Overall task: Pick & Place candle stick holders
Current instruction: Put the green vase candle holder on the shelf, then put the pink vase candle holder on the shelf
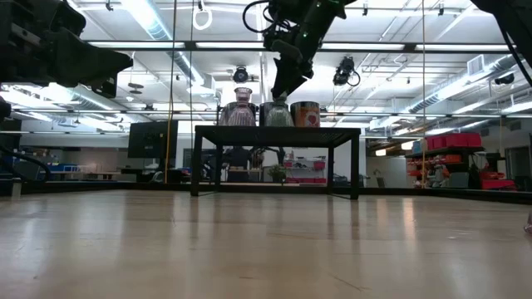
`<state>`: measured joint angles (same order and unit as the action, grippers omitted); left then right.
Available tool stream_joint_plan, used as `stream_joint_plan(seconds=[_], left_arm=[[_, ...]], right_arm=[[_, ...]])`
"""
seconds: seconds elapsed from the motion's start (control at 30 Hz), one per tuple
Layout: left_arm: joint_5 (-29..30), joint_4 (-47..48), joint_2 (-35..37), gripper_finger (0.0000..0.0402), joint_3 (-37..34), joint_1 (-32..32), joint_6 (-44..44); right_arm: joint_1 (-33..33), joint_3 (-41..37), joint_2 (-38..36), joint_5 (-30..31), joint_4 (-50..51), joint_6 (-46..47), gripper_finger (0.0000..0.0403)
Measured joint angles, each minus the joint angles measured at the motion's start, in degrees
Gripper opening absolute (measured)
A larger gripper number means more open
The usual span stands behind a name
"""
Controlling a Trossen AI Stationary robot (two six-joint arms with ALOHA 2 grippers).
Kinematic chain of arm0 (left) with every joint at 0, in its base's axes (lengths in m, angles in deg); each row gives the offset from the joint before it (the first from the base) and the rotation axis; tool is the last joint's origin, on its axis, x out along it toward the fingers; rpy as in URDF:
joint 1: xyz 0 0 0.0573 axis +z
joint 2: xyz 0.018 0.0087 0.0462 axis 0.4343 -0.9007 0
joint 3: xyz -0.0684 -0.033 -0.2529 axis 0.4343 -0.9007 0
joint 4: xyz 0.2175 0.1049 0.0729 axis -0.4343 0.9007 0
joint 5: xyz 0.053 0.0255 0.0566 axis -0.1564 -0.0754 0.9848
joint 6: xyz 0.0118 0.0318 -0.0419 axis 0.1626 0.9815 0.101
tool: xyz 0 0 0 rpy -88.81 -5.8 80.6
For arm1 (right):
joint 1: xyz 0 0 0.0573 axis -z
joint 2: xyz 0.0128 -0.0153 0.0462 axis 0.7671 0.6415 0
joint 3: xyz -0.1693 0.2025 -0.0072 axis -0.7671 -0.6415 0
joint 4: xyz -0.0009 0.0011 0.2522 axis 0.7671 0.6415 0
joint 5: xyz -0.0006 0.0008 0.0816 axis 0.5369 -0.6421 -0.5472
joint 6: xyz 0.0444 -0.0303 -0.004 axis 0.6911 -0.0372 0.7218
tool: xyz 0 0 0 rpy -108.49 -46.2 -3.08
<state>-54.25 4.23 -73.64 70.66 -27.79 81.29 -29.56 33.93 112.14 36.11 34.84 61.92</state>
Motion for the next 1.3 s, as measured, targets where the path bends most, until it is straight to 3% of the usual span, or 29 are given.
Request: stream_joint_plan(seconds=[0.43, 1.3], left_arm=[[0.00, 0.00, 0.00, 0.0034, 0.00, -0.02, 0.00], [0.00, 0.00, -0.01, 0.0034, 0.00, -0.01, 0.00]], right_arm=[[0.00, -0.09, 0.01, -0.22, -0.65, -1.12, 0.0188], [0.00, -0.17, 0.22, -0.61, -0.99, -2.14, 0.0330]])
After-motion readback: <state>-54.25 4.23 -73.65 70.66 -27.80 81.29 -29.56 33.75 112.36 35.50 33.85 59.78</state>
